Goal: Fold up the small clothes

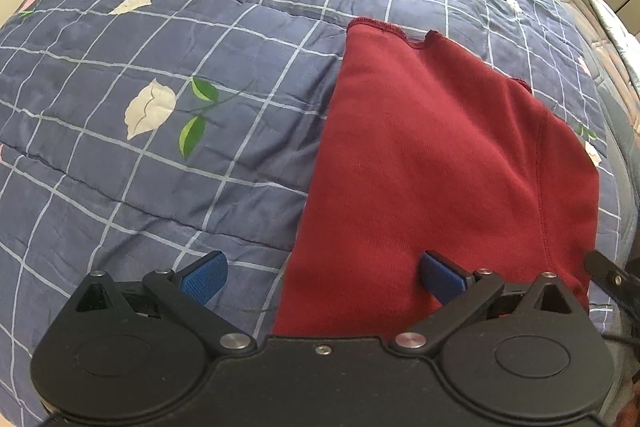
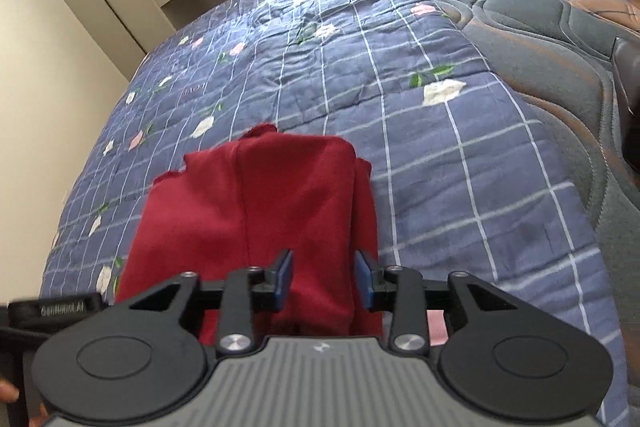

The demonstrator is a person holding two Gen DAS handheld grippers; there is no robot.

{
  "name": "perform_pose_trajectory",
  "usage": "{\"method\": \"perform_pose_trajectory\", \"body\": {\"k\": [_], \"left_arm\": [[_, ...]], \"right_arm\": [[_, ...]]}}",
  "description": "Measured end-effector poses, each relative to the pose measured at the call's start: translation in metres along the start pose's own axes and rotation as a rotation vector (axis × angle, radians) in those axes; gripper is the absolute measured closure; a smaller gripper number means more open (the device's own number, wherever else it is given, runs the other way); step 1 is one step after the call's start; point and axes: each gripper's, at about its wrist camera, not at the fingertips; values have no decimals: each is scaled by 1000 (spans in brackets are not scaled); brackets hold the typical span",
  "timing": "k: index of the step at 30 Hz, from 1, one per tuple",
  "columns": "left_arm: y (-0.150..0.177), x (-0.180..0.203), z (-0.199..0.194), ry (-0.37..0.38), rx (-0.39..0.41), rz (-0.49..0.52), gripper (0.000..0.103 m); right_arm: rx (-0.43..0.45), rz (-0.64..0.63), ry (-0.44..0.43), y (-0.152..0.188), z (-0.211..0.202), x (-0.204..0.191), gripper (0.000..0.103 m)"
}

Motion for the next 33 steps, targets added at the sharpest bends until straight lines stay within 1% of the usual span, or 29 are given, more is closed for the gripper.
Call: {"method": "perform_pose_trajectory", "body": {"k": [2, 3, 4, 7, 13, 15, 16, 18, 19, 20, 25, 33], "left_arm": [[0, -2, -2, 9, 0, -4, 1], [0, -3, -4, 15, 2, -6, 1], [0, -3, -5, 18, 4, -7, 1], [-1, -5, -8, 26, 8, -8, 1], [-2, -9, -13, 26, 11, 1, 1], [-2, -10, -14, 26, 12, 5, 1], [-2, -10, -14, 26, 12, 6, 1], [-2, -10, -15, 27, 13, 4, 1], [-2, -10, -15, 29, 12, 3, 1], [-2, -10, -14, 28, 12, 4, 1], [0, -11, -16, 33, 10, 9, 1], [1, -11, -13, 33, 4, 7, 1]], "right_arm": [[-32, -1, -33, 8, -6, -3, 56], [-50, -1, -57, 12, -9, -5, 55], [-66, -1, -79, 17, -11, -7, 51], [-107, -7, -145, 28, -14, -16, 50], [-115, -10, -208, 38, -19, -36, 50], [-127, -21, -216, 39, -15, -41, 50], [-135, -29, -212, 39, -12, -42, 53], [-151, -51, -180, 41, -5, -46, 68], [-157, -56, -165, 42, -4, -46, 82], [-156, -53, -160, 43, -3, -46, 88], [-137, -44, -137, 45, -7, -41, 94], [-135, -76, -100, 47, -12, -43, 96]]}}
Point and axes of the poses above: each gripper's, at about its wrist camera, not at the fingertips, and z roughly the way its jaws point, x to its right, y to its underside, and after that the axes turned 5 degrees about -z, right-handed
